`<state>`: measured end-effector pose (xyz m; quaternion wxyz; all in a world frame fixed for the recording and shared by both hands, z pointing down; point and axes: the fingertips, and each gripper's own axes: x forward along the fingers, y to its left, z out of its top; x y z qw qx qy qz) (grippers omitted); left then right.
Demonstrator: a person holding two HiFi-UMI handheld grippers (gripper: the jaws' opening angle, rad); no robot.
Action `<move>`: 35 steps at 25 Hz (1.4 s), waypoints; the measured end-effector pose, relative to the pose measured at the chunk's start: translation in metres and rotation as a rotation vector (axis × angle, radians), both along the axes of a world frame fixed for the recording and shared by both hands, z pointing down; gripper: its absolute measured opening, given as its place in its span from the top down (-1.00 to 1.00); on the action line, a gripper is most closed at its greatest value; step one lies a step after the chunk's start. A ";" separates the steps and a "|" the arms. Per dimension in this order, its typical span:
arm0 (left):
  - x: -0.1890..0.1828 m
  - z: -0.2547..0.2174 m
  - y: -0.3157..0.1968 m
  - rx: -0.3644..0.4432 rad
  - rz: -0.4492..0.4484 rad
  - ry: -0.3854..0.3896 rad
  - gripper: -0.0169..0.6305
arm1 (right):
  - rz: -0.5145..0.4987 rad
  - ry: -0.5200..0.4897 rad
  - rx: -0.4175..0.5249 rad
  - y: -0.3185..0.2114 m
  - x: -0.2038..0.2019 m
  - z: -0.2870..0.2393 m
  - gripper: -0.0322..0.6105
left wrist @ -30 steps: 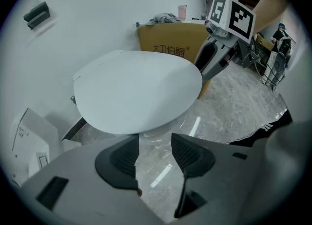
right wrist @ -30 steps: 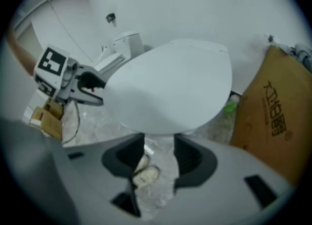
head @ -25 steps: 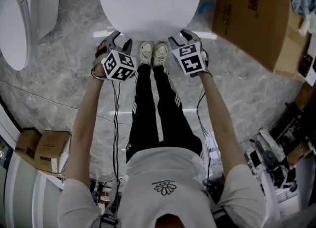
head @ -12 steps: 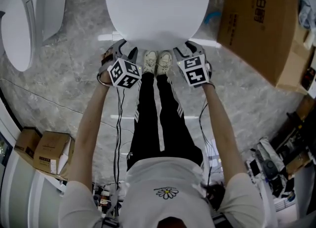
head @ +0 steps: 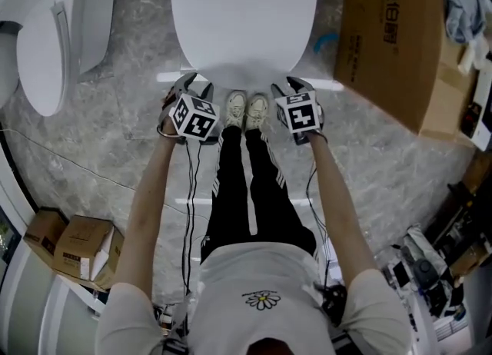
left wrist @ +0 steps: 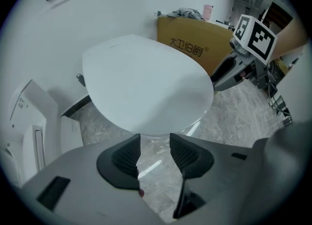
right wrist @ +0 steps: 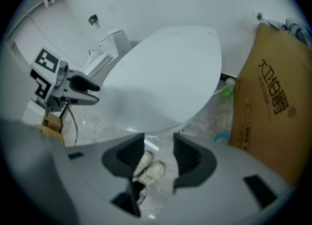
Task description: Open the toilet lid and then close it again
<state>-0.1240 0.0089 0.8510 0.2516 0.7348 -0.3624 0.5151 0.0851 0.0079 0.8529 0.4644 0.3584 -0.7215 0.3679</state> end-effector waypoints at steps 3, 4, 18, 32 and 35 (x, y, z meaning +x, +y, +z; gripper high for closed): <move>-0.012 -0.030 -0.018 0.050 -0.027 -0.022 0.32 | 0.028 0.039 0.049 -0.020 0.015 -0.027 0.28; -0.014 -0.045 -0.026 0.073 -0.036 -0.024 0.31 | 0.038 0.042 0.074 -0.030 0.019 -0.039 0.28; 0.027 -0.387 -0.172 0.654 -0.249 0.249 0.33 | 0.146 -0.044 0.716 -0.169 0.010 -0.372 0.29; 0.051 -0.593 -0.058 1.024 -0.197 0.443 0.64 | 0.223 -0.397 1.156 -0.048 -0.029 -0.587 0.76; 0.049 -0.592 -0.047 1.056 -0.206 0.432 0.84 | 0.156 -0.314 1.168 -0.033 -0.031 -0.582 0.79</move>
